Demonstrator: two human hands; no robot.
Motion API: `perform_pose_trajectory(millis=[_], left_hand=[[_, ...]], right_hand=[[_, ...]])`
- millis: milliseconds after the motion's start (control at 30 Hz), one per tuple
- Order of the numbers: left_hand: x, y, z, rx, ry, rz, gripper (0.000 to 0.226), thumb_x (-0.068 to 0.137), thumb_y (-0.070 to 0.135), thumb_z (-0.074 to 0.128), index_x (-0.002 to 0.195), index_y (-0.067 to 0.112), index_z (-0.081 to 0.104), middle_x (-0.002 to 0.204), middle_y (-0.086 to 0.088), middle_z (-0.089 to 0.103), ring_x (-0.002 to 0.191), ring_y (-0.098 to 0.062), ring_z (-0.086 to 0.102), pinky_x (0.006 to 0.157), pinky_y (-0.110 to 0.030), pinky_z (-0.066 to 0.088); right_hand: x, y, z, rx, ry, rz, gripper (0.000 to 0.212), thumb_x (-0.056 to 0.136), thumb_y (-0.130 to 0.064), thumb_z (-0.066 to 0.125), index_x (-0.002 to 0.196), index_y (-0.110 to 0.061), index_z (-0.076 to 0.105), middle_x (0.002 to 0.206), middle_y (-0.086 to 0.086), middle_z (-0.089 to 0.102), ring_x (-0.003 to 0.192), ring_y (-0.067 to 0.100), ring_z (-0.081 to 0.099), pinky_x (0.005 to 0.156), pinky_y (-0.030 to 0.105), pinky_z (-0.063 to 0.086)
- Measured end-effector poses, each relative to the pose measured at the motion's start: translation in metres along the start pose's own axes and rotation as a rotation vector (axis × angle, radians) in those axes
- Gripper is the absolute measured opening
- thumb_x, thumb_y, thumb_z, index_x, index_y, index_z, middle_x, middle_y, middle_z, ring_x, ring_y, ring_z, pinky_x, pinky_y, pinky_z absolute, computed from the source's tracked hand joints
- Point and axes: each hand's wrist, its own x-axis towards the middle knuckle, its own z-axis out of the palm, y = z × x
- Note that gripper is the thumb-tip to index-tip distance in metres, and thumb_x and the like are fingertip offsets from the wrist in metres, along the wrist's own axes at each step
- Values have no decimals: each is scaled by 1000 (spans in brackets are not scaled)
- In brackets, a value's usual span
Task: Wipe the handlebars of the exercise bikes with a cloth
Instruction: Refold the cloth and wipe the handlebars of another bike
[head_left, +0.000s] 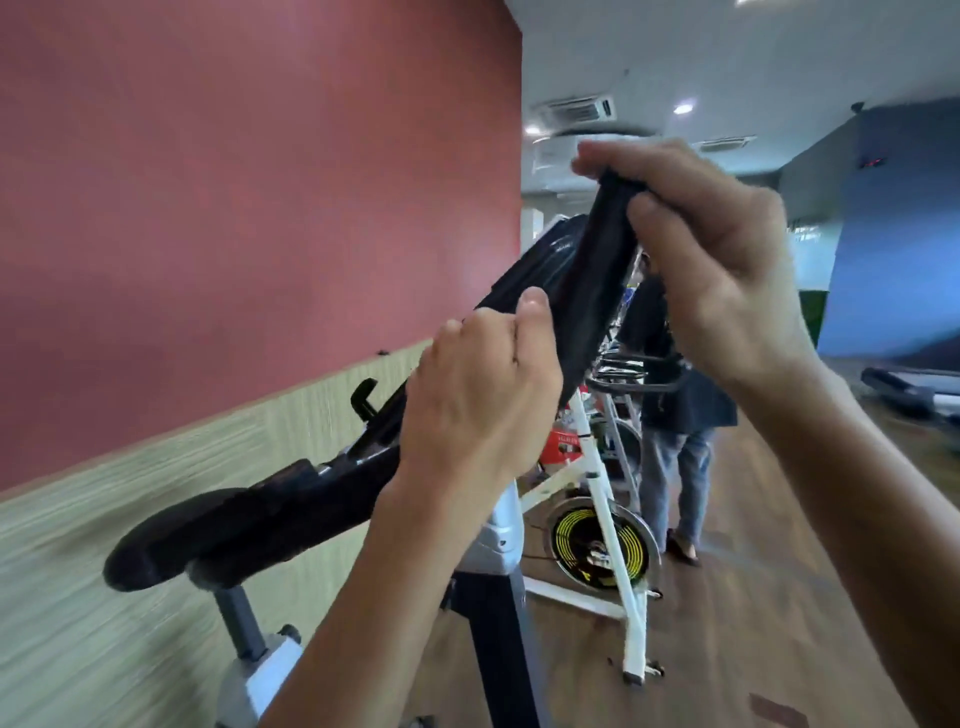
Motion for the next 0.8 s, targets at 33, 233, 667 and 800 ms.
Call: perform_pose_trajectory(millis=[33,233,667,800], left_hand=[[2,-2,0,-13,-24,-11,68,108,38,32,43,16,28,35,6,27,35,-14,30,50,-32,21],[-6,0,5,66,90,-11,65,107,44,30,49,16,27,36,9,27,35,-12,30,51,-31,23],[-28,17,55,540,751,394,54,103,47,14,109,14,56,86,0,63,77,-27,53,66,-31,24],[-6,47,53,497,658,241,41,106,37,21,92,12,51,89,-8,60,86,-35,52,69,-38,28]], right_hand=[[0,2,1,33,4,-1,42,98,8,40,132,0,63,126,9,66,118,12,61,100,29,46],[0,15,2,223,6,-20,42,97,-1,41,131,-5,66,126,8,68,122,12,60,105,24,43],[7,33,8,774,-20,-22,46,101,-32,36,99,-17,79,111,0,76,122,22,62,112,36,45],[10,31,4,840,-49,37,66,110,-40,21,105,-6,78,114,5,76,122,21,62,114,36,42]])
